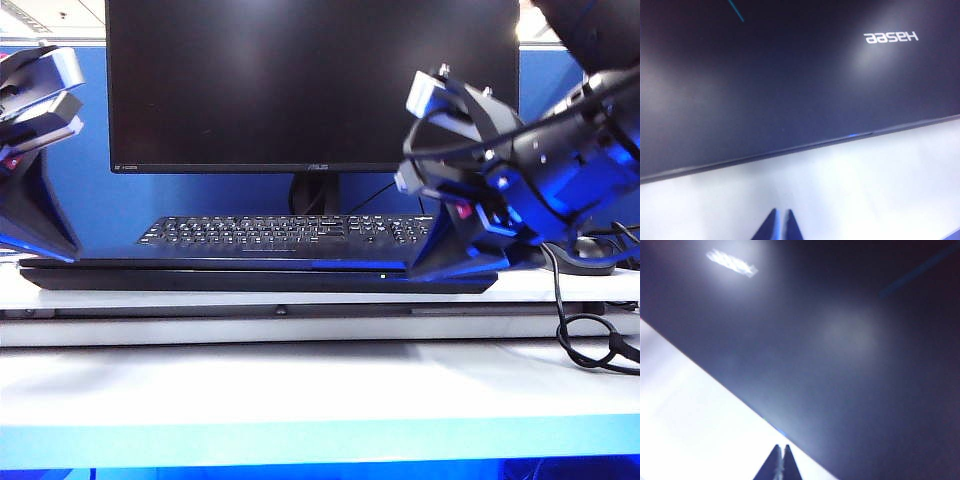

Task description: Open the lid of the black laptop.

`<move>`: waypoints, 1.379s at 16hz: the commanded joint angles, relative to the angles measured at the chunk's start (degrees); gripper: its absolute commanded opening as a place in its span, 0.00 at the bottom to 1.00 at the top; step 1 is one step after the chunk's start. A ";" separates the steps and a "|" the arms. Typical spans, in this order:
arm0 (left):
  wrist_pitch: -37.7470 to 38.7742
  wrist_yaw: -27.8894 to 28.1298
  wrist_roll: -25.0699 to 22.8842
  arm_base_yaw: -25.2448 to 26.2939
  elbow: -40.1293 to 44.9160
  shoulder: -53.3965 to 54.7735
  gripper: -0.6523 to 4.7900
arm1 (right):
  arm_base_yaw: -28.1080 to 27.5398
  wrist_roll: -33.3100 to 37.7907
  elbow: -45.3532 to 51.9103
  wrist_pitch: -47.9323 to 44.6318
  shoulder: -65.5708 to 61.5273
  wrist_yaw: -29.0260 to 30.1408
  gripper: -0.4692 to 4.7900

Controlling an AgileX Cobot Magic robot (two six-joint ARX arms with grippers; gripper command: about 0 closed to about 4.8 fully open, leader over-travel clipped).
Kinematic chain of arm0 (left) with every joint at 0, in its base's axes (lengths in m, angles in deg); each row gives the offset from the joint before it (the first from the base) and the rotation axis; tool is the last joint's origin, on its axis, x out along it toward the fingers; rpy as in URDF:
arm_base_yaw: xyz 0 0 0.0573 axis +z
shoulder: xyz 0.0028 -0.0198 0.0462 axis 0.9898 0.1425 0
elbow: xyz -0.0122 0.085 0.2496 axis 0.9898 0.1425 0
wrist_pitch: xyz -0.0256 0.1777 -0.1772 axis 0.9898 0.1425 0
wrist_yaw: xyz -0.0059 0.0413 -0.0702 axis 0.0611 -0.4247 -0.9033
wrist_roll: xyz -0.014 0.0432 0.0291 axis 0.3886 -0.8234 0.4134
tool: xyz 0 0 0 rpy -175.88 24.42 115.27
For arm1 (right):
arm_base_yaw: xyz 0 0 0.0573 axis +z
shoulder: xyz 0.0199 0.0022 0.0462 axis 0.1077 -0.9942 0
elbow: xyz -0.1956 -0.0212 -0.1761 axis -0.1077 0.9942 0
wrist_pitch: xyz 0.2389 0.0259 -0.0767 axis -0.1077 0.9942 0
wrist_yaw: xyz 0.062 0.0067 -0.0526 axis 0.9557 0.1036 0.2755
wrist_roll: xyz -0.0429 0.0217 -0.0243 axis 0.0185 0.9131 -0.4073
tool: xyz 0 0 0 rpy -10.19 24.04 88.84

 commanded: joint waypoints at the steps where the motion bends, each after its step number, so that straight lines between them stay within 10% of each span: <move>1: -1.09 0.20 -0.09 0.09 -0.11 -0.07 0.17 | -0.13 -0.59 -0.28 -1.68 0.09 -0.26 0.09; 13: -9.92 4.02 -1.51 0.33 -0.11 13.07 0.17 | -1.70 -0.74 -0.28 -3.72 -0.52 -1.09 0.09; 22: -15.96 -3.48 -3.28 0.31 -0.11 15.15 0.17 | -1.70 -0.74 -0.28 -3.85 -0.52 -1.07 0.09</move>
